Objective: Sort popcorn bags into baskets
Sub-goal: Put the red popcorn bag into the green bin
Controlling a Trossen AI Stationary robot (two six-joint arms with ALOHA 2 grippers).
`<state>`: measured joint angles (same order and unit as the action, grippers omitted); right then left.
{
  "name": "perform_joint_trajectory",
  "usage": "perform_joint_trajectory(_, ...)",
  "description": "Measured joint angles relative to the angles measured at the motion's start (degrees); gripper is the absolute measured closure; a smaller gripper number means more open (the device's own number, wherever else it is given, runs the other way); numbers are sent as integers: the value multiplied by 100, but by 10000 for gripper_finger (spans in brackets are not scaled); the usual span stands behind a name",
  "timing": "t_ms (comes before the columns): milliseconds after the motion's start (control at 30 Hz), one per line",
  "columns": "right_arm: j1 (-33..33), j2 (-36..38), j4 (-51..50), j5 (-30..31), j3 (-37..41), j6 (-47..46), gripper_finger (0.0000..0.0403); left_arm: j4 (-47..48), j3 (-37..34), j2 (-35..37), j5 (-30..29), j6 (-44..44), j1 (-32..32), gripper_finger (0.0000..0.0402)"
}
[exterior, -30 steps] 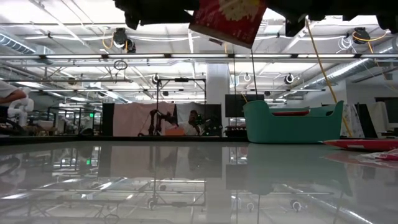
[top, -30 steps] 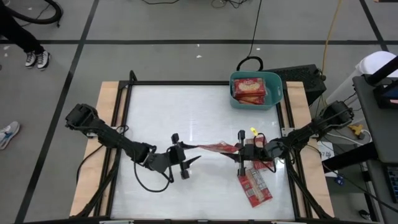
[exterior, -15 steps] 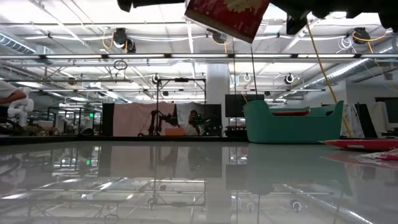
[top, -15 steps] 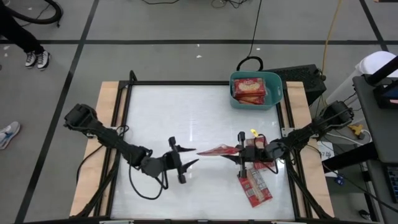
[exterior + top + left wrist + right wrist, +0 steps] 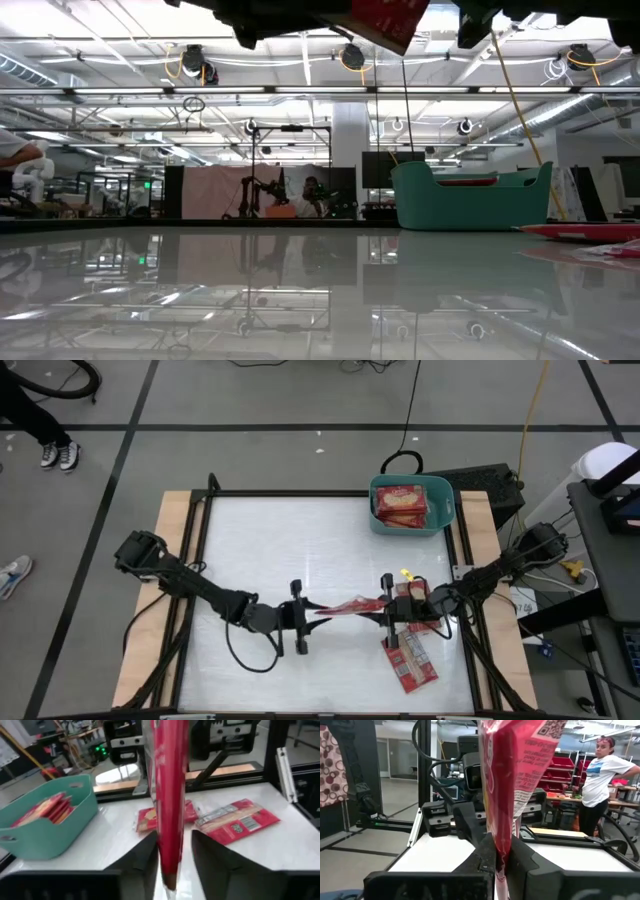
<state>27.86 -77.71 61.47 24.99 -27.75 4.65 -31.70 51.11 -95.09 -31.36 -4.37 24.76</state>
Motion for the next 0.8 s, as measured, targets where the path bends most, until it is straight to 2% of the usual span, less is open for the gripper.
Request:
perform_joint_trajectory(267,0,0,-10,26,0,59,393,73,0,1,92,-155,2,387)
perform_joint_trajectory(400,31,1,-110,145,0,31,380,364,11,44,93,-10,4,390)
perform_joint_trajectory(533,83,111,-854,696,-2,-231,345,1037,4,140,93,267,39,395)
perform_joint_trajectory(633,75,221,-1818,953,-4,-919,312,1715,-1,246,106,545,39,395)
perform_joint_trajectory(800,35,346,-3199,955,-6,-2053,269,3205,-1,611,341,1234,-39,393)
